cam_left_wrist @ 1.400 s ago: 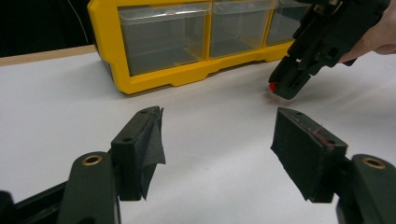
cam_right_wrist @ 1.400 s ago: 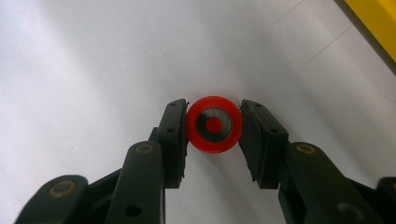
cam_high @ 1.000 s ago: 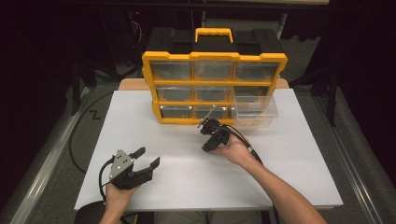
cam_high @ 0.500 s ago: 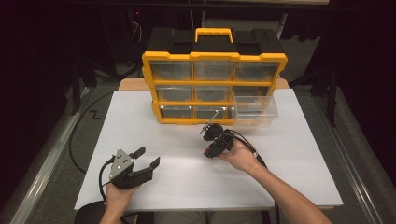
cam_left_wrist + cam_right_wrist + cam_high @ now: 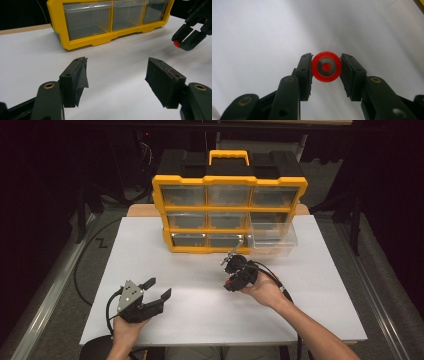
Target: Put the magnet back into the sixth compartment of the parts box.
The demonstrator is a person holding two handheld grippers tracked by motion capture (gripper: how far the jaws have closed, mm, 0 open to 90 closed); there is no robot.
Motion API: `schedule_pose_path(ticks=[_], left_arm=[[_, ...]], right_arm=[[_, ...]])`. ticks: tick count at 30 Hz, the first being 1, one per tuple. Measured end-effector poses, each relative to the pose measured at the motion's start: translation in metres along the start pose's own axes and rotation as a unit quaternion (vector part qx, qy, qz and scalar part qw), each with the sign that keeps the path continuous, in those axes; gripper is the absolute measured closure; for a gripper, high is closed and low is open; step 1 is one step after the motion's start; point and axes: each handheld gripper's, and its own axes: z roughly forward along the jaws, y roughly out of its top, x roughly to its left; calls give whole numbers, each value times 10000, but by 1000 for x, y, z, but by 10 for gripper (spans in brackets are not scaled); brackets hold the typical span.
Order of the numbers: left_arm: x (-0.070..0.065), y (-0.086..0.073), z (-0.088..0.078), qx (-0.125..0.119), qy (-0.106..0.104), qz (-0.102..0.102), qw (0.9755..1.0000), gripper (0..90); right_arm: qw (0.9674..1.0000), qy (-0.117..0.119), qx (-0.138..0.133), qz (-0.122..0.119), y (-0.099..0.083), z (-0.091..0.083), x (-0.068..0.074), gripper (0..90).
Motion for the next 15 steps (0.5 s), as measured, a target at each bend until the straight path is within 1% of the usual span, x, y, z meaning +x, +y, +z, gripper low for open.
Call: schedule_pose_path(ticks=[5,8,11,12,15], left_arm=[[0,0,0,-2,1,5,10000,334],[0,0,-1,0,-7,16,10000,334],[0,0,-1,-42,-10,-16,10000,332],[0,0,-1,-13,-10,18,10000,333],[0,0,-1,-22,-3,24,10000,332]], right_arm=[[10000,-34,-4,2,-5,-3,-1,645],[10000,-36,-1,32,-8,-4,-3,646],[9999,-56,-2,94,-11,-6,-4,646],[9999,-58,-57,84,-12,-6,-5,645],[9999,-71,-44,84,-14,-9,-6,645]])
